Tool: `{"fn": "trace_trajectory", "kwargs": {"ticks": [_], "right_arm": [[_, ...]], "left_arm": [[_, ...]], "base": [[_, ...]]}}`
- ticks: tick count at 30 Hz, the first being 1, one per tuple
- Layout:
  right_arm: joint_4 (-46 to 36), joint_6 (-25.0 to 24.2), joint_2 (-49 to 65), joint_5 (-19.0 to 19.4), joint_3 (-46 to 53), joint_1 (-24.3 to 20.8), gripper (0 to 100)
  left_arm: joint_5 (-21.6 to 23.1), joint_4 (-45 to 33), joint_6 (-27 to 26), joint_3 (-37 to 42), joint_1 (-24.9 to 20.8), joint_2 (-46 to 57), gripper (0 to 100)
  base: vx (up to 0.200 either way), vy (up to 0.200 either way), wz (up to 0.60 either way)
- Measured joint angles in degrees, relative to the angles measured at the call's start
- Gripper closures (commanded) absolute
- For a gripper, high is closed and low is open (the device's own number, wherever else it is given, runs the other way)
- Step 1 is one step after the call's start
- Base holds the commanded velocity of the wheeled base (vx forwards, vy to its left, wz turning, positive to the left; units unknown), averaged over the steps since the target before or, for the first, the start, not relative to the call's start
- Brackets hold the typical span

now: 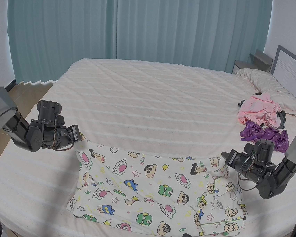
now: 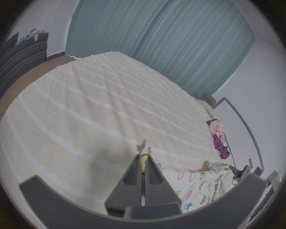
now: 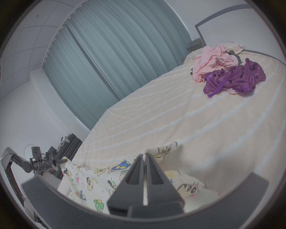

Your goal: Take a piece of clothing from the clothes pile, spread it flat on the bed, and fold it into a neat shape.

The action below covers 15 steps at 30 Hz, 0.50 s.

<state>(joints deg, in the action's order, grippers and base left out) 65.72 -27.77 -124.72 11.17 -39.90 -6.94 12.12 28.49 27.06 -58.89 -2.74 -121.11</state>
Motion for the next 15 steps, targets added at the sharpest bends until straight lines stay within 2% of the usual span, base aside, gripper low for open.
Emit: {"fn": "trace_trajectory", "kwargs": {"ticks": [7,15], "right_arm": [[7.34,-0.01,2.62,1.66,10.25,-0.11,100],[16.42,0.05,3.91,2.84,20.27,-0.11,100]], "left_arm": [[0.5,0.93,-0.09,4.9,0.07,2.78,100],[1.6,8.55,-1.52,13.53,0.11,5.33,100]], "base": [[0.0,0.0,0.0],[0.0,0.0,0.0]]}}
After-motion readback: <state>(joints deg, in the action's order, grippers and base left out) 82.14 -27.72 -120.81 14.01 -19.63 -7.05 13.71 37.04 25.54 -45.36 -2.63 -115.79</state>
